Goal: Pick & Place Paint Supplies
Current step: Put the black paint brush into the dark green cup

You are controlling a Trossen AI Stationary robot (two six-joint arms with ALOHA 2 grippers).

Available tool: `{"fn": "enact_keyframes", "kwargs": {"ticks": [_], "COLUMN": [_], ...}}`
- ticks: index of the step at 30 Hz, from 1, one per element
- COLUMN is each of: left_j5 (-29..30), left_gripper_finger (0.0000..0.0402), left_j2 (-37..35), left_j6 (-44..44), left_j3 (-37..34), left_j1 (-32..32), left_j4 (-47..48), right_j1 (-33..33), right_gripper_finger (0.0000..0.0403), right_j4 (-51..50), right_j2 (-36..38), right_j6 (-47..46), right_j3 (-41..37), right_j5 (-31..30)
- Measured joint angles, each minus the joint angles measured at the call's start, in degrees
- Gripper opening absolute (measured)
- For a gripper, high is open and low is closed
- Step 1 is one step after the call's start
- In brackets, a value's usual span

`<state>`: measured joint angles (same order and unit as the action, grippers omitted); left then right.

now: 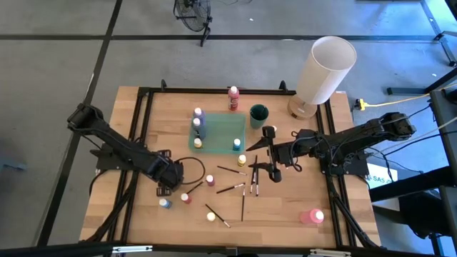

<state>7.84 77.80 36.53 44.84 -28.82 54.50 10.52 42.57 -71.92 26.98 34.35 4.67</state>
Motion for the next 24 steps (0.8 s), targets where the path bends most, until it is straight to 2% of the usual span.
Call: {"fn": "enact_keyframes", "kwargs": {"ticks": [5, 13, 19, 24], "left_j5": [-3.3, -1.9, -2.3, -2.5], "left_gripper_finger": [0.0164, 0.0152, 0.0148, 0.0147], "left_j2": [0.0, 0.0, 0.0, 0.0], "left_j6": [1.2, -0.4, 1.7, -1.9], "left_j3": [-3.0, -3.2, -3.2, -3.2], "left_j1": [0.4, 0.9, 2.5, 3.1], "left_j4": [-0.3, -0.5, -0.5, -0.5], "right_j1": [0.0, 0.0, 0.0, 0.0], "right_gripper_finger": [0.0257, 0.0257, 0.0257, 0.0257], "right_j4": [0.0, -1.3, -2.0, -2.1], "right_j2": [0.0, 0.0, 0.0, 0.0], "right_j6": [-2.4, -2.7, -2.7, -2.7], "right_j3": [0.0, 0.0, 0.0, 0.0], "right_j5": [0.0, 0.0, 0.0, 0.0]}}
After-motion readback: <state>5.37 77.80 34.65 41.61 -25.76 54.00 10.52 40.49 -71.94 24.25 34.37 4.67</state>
